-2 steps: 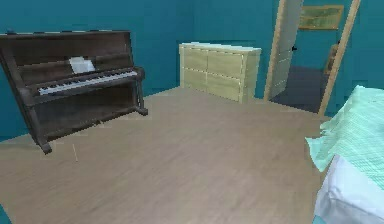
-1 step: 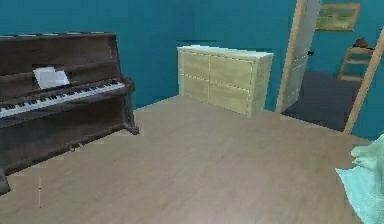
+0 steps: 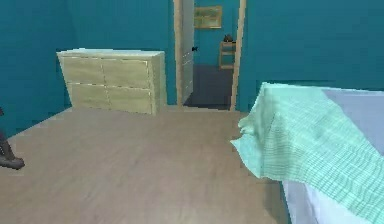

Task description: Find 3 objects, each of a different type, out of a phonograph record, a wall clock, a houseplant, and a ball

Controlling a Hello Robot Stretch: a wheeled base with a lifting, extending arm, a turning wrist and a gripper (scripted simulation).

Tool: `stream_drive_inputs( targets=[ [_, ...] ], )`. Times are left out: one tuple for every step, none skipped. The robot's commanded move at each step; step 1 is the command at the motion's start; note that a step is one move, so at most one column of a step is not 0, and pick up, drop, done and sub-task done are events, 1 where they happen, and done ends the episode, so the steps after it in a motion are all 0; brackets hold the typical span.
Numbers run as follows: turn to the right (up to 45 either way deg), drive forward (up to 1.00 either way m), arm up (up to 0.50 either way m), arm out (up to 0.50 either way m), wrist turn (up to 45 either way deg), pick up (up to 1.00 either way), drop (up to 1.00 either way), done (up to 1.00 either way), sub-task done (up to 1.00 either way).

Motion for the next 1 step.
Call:
stream_drive_inputs(
  targets=[
    [3.0, 0.0, 0.0, 0.0, 0.0, 0.0, 0.0, 0.0, 0.0]
  ],
)
